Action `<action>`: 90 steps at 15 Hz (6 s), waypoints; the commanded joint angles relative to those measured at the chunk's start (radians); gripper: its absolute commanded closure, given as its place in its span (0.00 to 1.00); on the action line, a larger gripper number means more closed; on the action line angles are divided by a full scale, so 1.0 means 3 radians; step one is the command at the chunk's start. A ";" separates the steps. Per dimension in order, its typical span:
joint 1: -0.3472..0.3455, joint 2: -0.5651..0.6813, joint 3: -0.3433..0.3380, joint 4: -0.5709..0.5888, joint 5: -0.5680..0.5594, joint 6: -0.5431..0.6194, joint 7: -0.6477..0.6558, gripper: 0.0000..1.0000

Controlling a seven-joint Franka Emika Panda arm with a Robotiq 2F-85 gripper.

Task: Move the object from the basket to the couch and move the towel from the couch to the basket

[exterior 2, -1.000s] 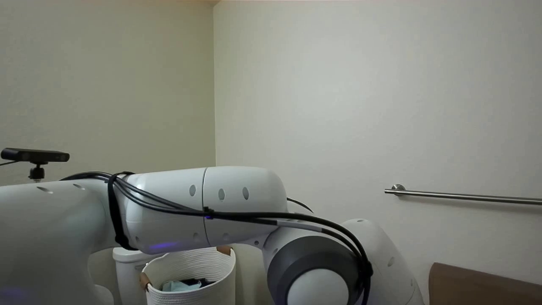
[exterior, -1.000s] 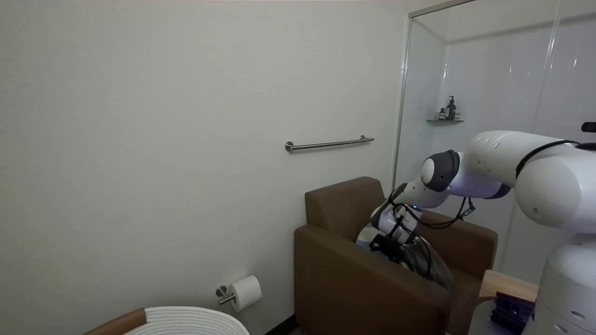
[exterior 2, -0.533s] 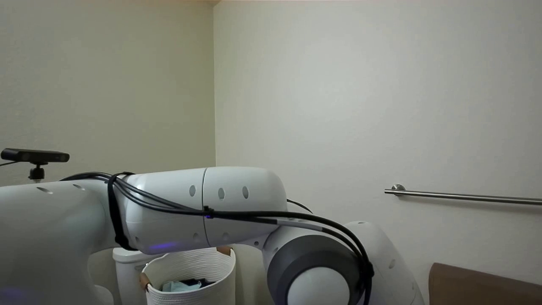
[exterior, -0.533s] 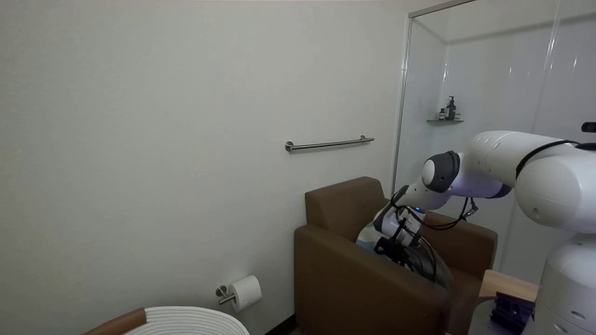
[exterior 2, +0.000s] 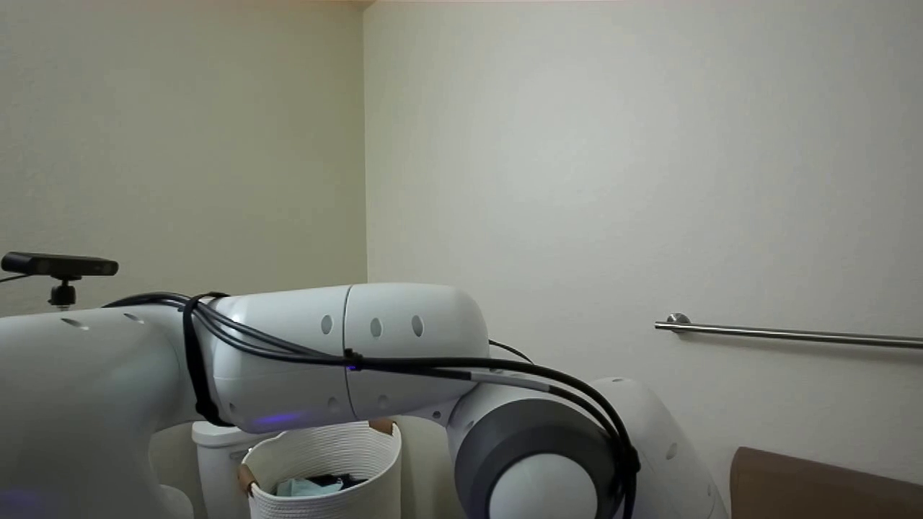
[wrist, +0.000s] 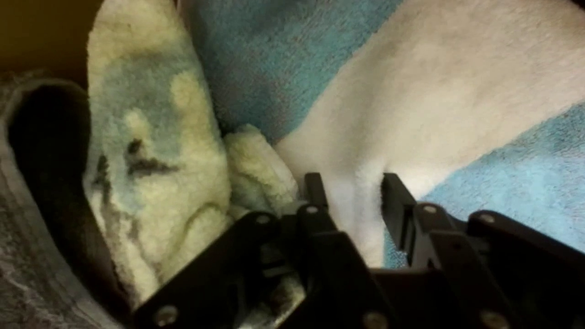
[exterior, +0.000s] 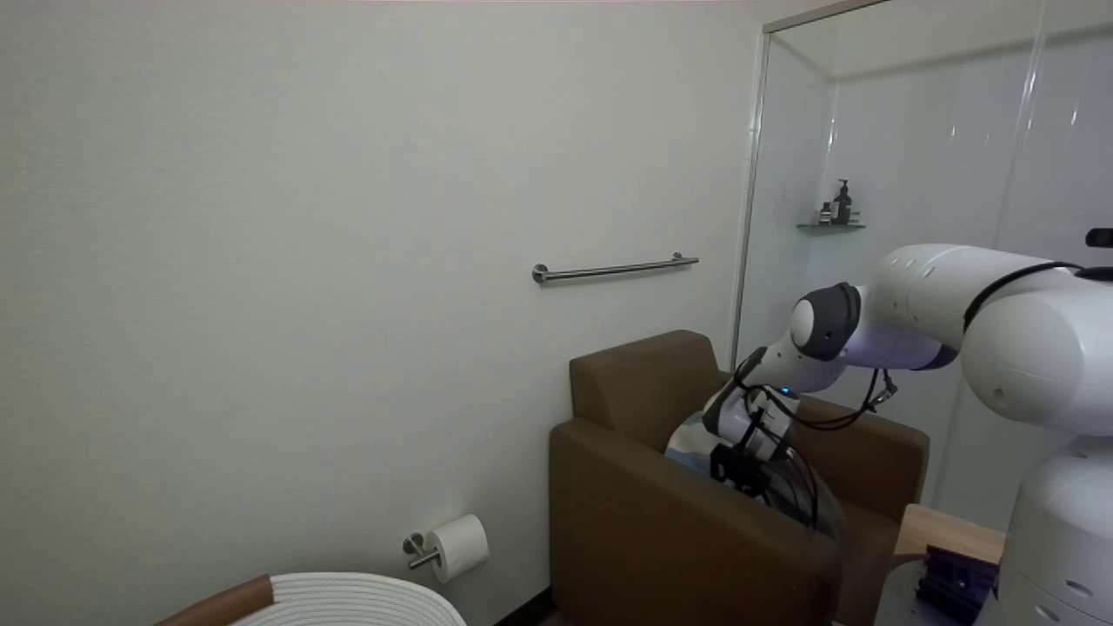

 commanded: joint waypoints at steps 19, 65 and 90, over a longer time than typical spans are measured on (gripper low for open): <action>-0.0312 -0.0033 0.0239 0.0285 -0.0018 0.0041 -0.0051 0.69; -0.0327 -0.0035 0.0357 0.0320 0.0379 -0.0197 -0.0761 0.95; -0.0682 0.0032 0.0987 -0.0064 0.0828 0.0595 -0.1964 0.13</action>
